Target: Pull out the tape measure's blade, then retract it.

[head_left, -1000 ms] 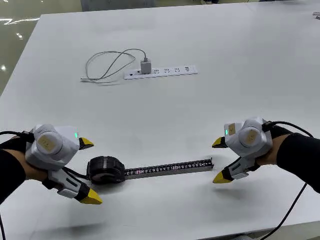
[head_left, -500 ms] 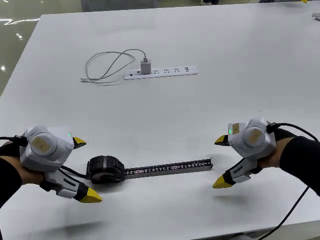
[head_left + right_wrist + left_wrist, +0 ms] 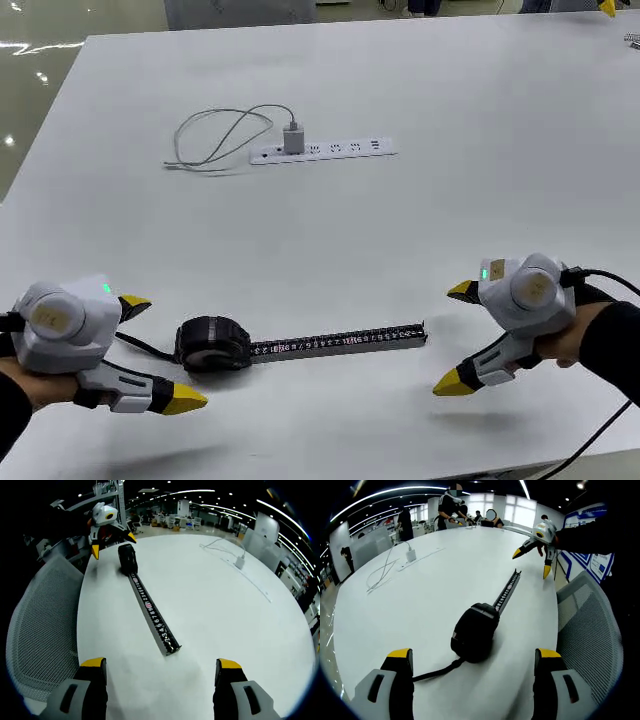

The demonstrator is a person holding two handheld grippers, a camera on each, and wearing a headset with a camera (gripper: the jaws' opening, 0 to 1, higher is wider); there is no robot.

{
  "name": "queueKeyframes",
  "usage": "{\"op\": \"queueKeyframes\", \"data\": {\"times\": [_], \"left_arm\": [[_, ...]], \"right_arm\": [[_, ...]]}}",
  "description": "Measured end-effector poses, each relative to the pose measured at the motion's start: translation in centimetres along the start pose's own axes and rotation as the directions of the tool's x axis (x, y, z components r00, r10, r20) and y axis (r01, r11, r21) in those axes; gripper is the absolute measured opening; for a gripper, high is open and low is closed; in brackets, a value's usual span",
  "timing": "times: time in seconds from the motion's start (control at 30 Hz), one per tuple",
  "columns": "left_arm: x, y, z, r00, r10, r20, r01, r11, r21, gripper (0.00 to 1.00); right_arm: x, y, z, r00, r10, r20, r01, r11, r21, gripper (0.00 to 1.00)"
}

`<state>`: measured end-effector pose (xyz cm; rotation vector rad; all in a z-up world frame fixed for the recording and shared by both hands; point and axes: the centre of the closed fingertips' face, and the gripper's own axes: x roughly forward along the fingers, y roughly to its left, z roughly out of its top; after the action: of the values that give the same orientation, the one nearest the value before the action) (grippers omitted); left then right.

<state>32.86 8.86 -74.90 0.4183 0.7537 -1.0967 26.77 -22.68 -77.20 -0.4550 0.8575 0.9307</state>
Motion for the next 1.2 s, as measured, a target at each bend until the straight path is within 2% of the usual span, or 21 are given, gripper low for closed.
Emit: {"op": "queueKeyframes", "data": {"times": [0.07, 0.1, 0.17, 0.23, 0.3, 0.33, 0.37, 0.43, 0.63, 0.7, 0.83, 0.93, 1.0, 1.07, 1.2], "left_arm": [[-0.2, 0.3, -0.4, 0.9997, 0.022, -0.010, -0.022, 0.999, -0.028, 0.99], [-0.3, 0.6, -0.4, 0.9989, 0.047, 0.003, -0.046, 0.998, -0.046, 0.99], [-0.6, 0.8, -0.2, 0.9971, 0.065, 0.039, -0.062, 0.995, -0.082, 0.99], [-0.8, 1.0, -0.6, 0.9954, 0.088, 0.036, -0.085, 0.993, -0.086, 0.99], [-1.2, 1.9, -0.6, 0.9859, 0.159, 0.052, -0.153, 0.982, -0.107, 0.99], [-1.5, 2.1, -0.4, 0.9812, 0.179, 0.072, -0.169, 0.977, -0.132, 0.99], [-1.6, 2.1, -0.1, 0.9791, 0.181, 0.093, -0.168, 0.977, -0.132, 0.99], [-2.1, 2.3, -0.3, 0.9744, 0.204, 0.094, -0.191, 0.973, -0.133, 0.99], [-2.6, 1.1, -0.6, 0.9770, 0.171, 0.127, -0.150, 0.975, -0.162, 0.99], [-2.6, 1.0, -1.2, 0.9785, 0.174, 0.111, -0.157, 0.976, -0.152, 0.99], [-3.1, 1.2, -1.7, 0.9730, 0.198, 0.119, -0.175, 0.968, -0.182, 0.99], [-3.5, 0.9, -2.0, 0.9692, 0.214, 0.122, -0.190, 0.964, -0.184, 0.99], [-3.7, 0.6, -2.4, 0.9677, 0.221, 0.121, -0.197, 0.963, -0.184, 0.99], [-3.8, 0.2, -2.7, 0.9669, 0.227, 0.117, -0.204, 0.962, -0.179, 0.99], [-4.2, -0.3, -3.3, 0.9681, 0.225, 0.111, -0.202, 0.962, -0.185, 0.99]], "right_arm": [[-0.2, 0.0, -0.2, 0.9999, -0.010, 0.007, 0.010, 1.000, 0.012, 0.91], [-0.3, 0.0, -0.3, 0.9998, -0.016, 0.014, 0.015, 1.000, 0.023, 0.92], [-0.6, -0.1, -0.4, 0.9989, -0.034, 0.033, 0.033, 0.998, 0.045, 0.93], [-0.8, -0.3, -0.4, 0.9967, -0.060, 0.055, 0.057, 0.996, 0.064, 0.94], [-1.2, -0.4, -0.5, 0.9939, -0.085, 0.071, 0.078, 0.993, 0.089, 0.94], [-1.3, -0.4, -0.6, 0.9928, -0.089, 0.081, 0.080, 0.992, 0.101, 0.96], [-1.4, -0.3, -0.7, 0.9923, -0.090, 0.085, 0.081, 0.991, 0.106, 0.97], [-1.6, -0.3, -1.0, 0.9894, -0.111, 0.094, 0.098, 0.987, 0.128, 0.99], [-2.3, 0.1, -1.8, 0.9810, -0.142, 0.132, 0.118, 0.977, 0.175, 0.99], [-2.5, 0.1, -2.2, 0.9779, -0.160, 0.135, 0.134, 0.974, 0.184, 0.99], [-3.4, 0.5, -2.5, 0.9721, -0.181, 0.149, 0.151, 0.969, 0.195, 0.99], [-4.1, 0.8, -2.8, 0.9698, -0.191, 0.152, 0.158, 0.966, 0.202, 0.99], [-4.6, 0.9, -2.6, 0.9637, -0.201, 0.175, 0.162, 0.963, 0.216, 0.99], [-4.9, 1.1, -2.5, 0.9624, -0.196, 0.188, 0.152, 0.962, 0.226, 0.99], [-5.6, 1.2, -2.6, 0.9619, -0.214, 0.171, 0.176, 0.962, 0.210, 0.99]]}}
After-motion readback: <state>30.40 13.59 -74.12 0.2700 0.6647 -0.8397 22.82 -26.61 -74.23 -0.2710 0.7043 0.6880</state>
